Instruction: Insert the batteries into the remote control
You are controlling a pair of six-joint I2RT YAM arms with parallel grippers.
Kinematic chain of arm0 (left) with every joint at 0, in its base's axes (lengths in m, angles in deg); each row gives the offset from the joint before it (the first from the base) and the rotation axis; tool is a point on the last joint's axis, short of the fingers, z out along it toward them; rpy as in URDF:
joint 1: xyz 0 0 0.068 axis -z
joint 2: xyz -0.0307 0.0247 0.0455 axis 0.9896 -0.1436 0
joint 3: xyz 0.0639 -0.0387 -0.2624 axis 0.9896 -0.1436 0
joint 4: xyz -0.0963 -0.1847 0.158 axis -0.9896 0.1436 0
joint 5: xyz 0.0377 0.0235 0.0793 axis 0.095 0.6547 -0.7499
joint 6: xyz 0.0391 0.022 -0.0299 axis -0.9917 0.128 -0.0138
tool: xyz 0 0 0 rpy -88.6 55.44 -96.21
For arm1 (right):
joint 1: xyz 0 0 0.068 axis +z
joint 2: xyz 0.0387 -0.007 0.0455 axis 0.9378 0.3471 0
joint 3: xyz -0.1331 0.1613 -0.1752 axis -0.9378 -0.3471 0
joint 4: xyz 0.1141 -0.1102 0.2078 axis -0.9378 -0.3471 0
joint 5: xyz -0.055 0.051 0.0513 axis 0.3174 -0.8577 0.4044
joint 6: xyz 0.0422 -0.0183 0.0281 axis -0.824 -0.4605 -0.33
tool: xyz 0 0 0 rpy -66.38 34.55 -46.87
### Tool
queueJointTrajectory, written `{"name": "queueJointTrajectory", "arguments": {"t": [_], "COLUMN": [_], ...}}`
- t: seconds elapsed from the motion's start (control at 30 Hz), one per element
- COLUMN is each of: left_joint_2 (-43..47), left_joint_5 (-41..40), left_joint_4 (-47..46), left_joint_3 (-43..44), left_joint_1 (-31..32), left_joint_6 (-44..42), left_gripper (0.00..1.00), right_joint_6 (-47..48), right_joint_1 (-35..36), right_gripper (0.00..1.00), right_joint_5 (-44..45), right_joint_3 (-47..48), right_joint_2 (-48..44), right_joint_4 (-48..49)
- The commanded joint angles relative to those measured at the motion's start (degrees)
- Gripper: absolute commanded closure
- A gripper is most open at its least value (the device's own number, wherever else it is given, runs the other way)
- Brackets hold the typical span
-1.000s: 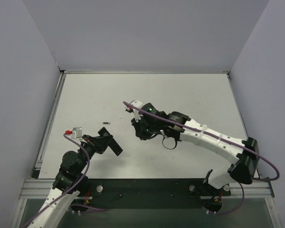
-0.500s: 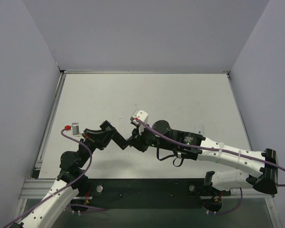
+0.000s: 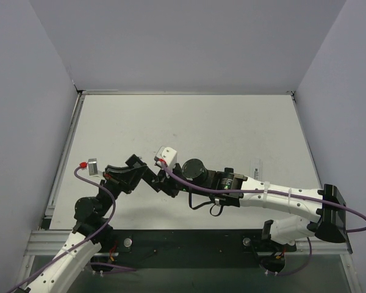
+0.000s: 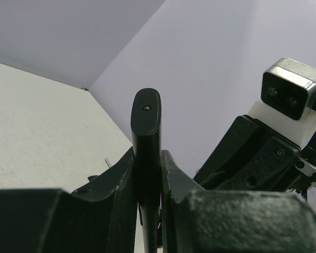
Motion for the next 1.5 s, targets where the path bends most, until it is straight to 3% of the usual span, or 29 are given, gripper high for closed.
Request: {"name": "queueJointTrajectory", "arguments": {"t": [0.0, 0.4, 1.13, 1.47], "left_joint_2": [1.4, 1.5, 2.8, 2.6], "left_joint_5": [-0.2, -0.2, -3.6, -2.8], "left_joint_4": [-1.9, -0.7, -1.1, -0.4], "left_joint_3": [2.6, 2.9, 3.1, 3.3], "left_joint_1": [0.0, 0.0, 0.0, 0.0], "left_joint_6": [0.8, 1.2, 3.2, 3.1], "left_gripper": [1.0, 1.0, 1.0, 1.0], "right_joint_6": [1.6, 3.9, 1.0, 0.3], "right_joint_1": [0.4, 0.5, 1.2, 1.2], "right_gripper": [1.0, 1.0, 0.98, 0.78], "right_joint_5": [1.5, 2.1, 3.0, 3.1], "right_joint_3": [2.7, 3.1, 2.3, 3.4], "right_joint_2": [0.4, 0.3, 3.8, 5.5], "right_joint_4": [4.1, 5.7, 0.0, -0.8]}}
